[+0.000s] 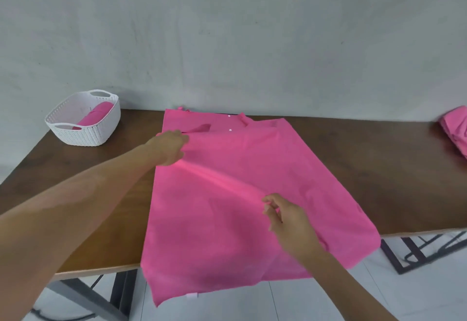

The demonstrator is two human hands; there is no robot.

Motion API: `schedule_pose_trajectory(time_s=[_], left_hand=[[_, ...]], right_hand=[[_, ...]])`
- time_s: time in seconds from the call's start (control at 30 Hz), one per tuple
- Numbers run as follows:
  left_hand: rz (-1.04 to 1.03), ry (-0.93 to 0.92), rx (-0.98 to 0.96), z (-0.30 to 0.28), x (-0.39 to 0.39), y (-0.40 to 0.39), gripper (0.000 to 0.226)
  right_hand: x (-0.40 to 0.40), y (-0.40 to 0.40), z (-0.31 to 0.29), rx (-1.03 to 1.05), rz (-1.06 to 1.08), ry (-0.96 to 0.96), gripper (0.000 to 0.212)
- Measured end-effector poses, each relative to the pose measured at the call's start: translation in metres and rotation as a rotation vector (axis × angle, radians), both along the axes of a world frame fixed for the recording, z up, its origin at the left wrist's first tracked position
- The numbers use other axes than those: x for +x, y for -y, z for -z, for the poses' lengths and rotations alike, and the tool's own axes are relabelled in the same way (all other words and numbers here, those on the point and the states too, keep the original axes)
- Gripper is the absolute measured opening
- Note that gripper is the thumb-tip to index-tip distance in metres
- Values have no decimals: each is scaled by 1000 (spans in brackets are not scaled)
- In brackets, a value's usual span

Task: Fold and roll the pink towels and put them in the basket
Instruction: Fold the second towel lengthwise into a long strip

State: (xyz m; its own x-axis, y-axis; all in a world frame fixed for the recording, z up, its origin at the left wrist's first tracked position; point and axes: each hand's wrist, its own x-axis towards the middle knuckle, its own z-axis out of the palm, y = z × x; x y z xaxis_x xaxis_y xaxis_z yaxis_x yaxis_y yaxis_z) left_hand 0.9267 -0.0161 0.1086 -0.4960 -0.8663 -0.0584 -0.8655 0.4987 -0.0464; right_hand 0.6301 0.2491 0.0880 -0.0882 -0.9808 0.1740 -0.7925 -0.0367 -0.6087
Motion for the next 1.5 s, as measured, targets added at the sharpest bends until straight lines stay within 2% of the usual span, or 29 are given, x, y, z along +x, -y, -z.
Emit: schedule_pose_trajectory(time_s=[0.3, 0.5, 0.6, 0.77, 0.93, 0.97, 1.1, 1.2, 1.3, 1.4, 1.5], left_hand=[[-191, -79, -67, -1, -49, -12, 37], [-205, -249, -109, -8, -67, 25, 27], [-252, -323, -70, -4, -68, 50, 31], [-298, -269, 27, 11, -77, 93, 37], [-310, -198, 39, 28, -82, 128, 24], [-310, -262, 32, 29, -82, 131, 23], [-239, -739, -8, 27, -79, 135, 23], [-207, -934, 77, 16, -69, 134, 34], [-187, -1052, 254, 7, -49, 135, 51], [-193, -1191, 377, -6, -34, 127, 41], [-215, -1328, 401, -18, -23, 125, 29]], right_hand=[[-62, 39, 9, 3, -126, 30, 17], [-76, 75, 16, 37, -126, 23, 18], [-76, 92, 14, 62, -104, 19, 17], [-73, 127, 12, 73, -92, 59, 21], [-71, 164, 17, 40, -53, 61, 18], [-71, 171, 18, 14, -46, 39, 18], [-77, 212, 9, -108, -15, -44, 17], [-81, 260, -1, -155, -38, -84, 17], [-85, 315, -10, -91, -100, -165, 23], [-90, 366, -15, 53, -165, -293, 40], [-94, 405, -11, 229, -219, -500, 57]])
